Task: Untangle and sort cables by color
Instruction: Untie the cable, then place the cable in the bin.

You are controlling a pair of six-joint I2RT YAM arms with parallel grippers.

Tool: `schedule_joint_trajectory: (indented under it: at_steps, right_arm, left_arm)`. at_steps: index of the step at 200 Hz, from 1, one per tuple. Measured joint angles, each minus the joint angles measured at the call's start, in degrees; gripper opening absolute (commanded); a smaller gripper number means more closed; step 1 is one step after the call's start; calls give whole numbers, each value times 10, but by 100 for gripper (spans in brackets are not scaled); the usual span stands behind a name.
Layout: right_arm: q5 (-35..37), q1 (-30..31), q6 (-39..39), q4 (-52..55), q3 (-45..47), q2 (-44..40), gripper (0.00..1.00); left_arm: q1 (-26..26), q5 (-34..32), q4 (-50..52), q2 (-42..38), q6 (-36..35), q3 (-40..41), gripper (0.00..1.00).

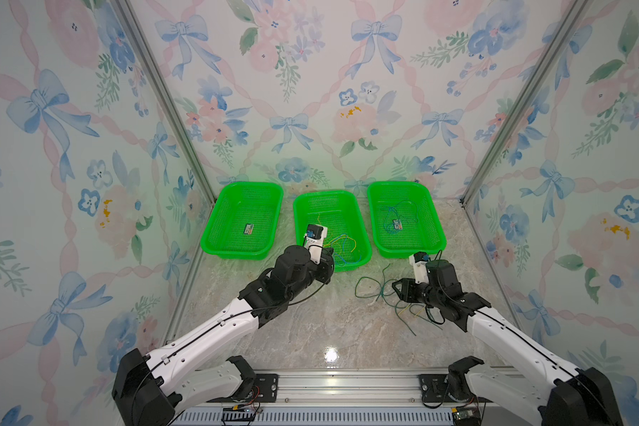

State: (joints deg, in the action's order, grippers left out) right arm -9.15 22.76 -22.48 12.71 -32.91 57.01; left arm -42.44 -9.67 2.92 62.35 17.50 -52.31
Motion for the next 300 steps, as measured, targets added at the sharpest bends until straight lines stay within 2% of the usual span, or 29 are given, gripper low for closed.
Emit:
schedule_joint_trajectory:
  at_steps: [37,77,84,87,90,111,145,173,185,193,203,210,217,232,246,267,300]
  right_arm:
    - [16,7,21,-42,-22,-30,57]
    - [39,6,24,-82,-29,-46,61]
    - [48,4,22,-84,-29,-49,73]
    - [52,2,17,-84,-29,-50,95]
    - [55,0,21,-85,-29,-52,100]
    - [78,-23,0,-83,-29,-56,99]
    - [94,-99,-68,-79,-21,-66,99]
    - [22,-193,-143,-113,27,-93,99]
    - [0,-210,-158,-117,41,-95,99]
    - [-12,-211,-161,-113,42,-90,99]
    - [-26,-211,-161,-110,41,-81,99]
    - [-31,-211,-161,-105,39,-76,99]
    - [-33,-211,-160,-99,38,-71,100]
    - [-33,-209,-156,-83,37,-69,99]
    - [-25,-204,-146,-58,29,-66,97]
    - [-13,-188,-121,-24,2,-50,94]
    - [-3,-137,-76,23,-56,9,87]
  left_arm:
    - [18,30,17,45,-10,-66,0]
    - [18,71,25,198,-8,-215,0]
    - [18,79,25,232,-4,-249,0]
    - [18,82,25,248,-2,-263,0]
    - [18,84,27,260,1,-277,0]
    - [16,103,28,368,12,-390,0]
    - [6,128,27,548,27,-582,0]
    - [-9,142,26,710,38,-761,0]
    - [-14,145,28,780,40,-842,2]
    - [-17,145,28,825,42,-892,8]
    - [-19,142,28,875,48,-946,22]
    - [-19,137,28,903,54,-973,26]
    - [-19,134,28,924,58,-987,30]
    - [-18,129,35,948,62,-994,46]
    - [-17,128,45,953,64,-989,53]
    - [-17,127,39,940,59,-960,56]
    - [-19,120,45,839,39,-824,60]
